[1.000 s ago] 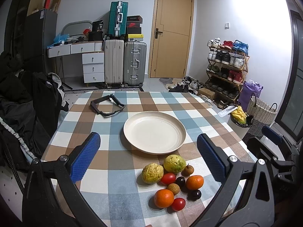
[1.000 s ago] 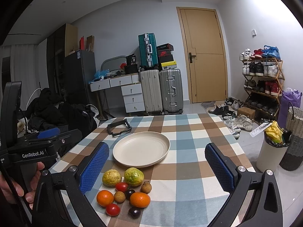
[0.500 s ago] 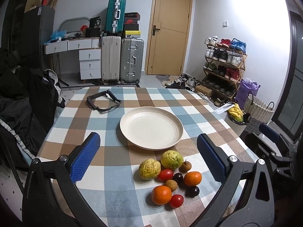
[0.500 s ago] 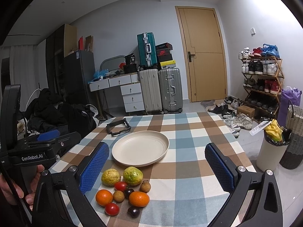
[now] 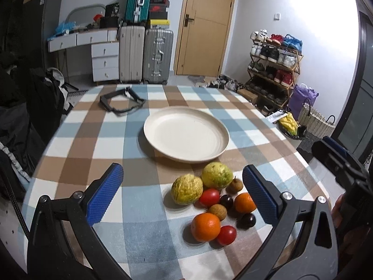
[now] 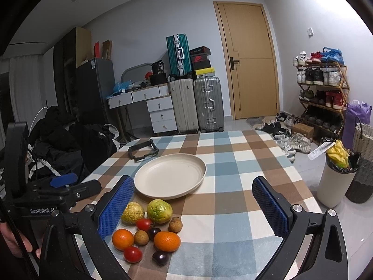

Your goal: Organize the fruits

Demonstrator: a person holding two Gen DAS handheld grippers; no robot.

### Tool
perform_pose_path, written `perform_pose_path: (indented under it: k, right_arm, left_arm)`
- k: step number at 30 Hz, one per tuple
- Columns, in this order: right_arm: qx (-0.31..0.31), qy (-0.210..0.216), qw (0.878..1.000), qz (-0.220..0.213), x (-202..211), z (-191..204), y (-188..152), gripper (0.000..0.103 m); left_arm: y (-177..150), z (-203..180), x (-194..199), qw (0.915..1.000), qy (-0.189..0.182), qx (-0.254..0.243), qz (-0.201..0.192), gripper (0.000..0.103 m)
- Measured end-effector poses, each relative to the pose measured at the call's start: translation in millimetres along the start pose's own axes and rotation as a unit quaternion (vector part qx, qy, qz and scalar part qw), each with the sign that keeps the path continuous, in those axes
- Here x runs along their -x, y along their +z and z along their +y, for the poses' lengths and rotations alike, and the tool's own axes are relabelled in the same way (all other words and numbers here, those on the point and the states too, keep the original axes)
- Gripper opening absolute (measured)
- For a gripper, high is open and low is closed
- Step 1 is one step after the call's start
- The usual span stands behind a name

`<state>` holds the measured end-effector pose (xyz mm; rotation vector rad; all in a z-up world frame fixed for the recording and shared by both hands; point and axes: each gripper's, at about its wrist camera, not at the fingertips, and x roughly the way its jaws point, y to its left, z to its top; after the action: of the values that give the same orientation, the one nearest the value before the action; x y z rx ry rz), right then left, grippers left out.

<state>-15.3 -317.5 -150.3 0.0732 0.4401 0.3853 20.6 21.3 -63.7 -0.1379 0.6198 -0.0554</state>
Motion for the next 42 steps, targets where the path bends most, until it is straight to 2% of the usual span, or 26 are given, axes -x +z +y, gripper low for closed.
perform_pose_path:
  k: [2, 3, 6, 14, 19, 21, 23, 25, 29, 31, 36, 42]
  right_arm:
    - [-0.005, 0.0, 1.0, 0.015, -2.8, -1.8, 0.5, 0.103]
    - [0.005, -0.002, 1.0, -0.001, -2.6, -2.4, -0.5, 0.103]
    - [0.007, -0.003, 1.0, 0.008, -5.6, -4.6, -0.9, 0.103]
    - [0.007, 0.013, 1.0, -0.014, -15.5, -4.4, -7.4, 0.103]
    - [0.0, 0.017, 1.0, -0.006, -21.2, -6.5, -8.8, 0.103]
    - [-0.023, 0.028, 0.999, -0.007, -21.9, -6.4, -10.3, 0.103]
    - [-0.004, 0.019, 1.0, -0.002, -25.1, -7.8, -9.9, 0.103]
    - [-0.029, 0.03, 0.999, -0.002, -24.9, -7.8, -11.0, 0.103]
    - [-0.013, 0.029, 1.0, -0.003, -25.9, -8.8, -11.8, 0.103]
    - [-0.012, 0.03, 0.999, -0.004, -25.9, -8.2, -12.3, 0.103]
    - [-0.012, 0.032, 0.999, -0.004, -27.0, -7.5, -12.9, 0.103]
    - [-0.015, 0.035, 0.999, -0.002, -27.5, -7.2, -14.2, 0.103]
  left_arm:
    - [-5.8, 4.2, -13.4, 0.9998, -0.009, 0.001, 0.02, 0.102]
    - [-7.7, 5.0, -17.2, 0.9996, -0.011, 0.001, 0.025, 0.102]
    - [-17.6, 7.5, -32.2, 0.9985, -0.029, -0.004, 0.047, 0.102]
    - [-38.3, 5.8, -59.2, 0.9933, -0.067, 0.005, 0.094, 0.097]
    - [-45.1, 9.0, -67.8, 0.9876, -0.097, 0.025, 0.121, 0.084]
    - [-47.1, 10.2, -70.9, 0.9852, -0.108, 0.03, 0.129, 0.079]
    - [-48.2, 11.4, -71.5, 0.9824, -0.122, 0.037, 0.137, 0.076]
    - [-49.7, 11.9, -72.7, 0.981, -0.128, 0.038, 0.14, 0.073]
    - [-53.7, 11.6, -71.2, 0.9769, -0.144, 0.047, 0.151, 0.066]
    - [-54.5, 13.5, -74.5, 0.9741, -0.152, 0.053, 0.159, 0.055]
    - [-57.3, 16.7, -79.2, 0.967, -0.183, 0.062, 0.166, 0.037]
    - [-56.6, 20.7, -80.4, 0.9643, -0.193, 0.071, 0.167, 0.036]
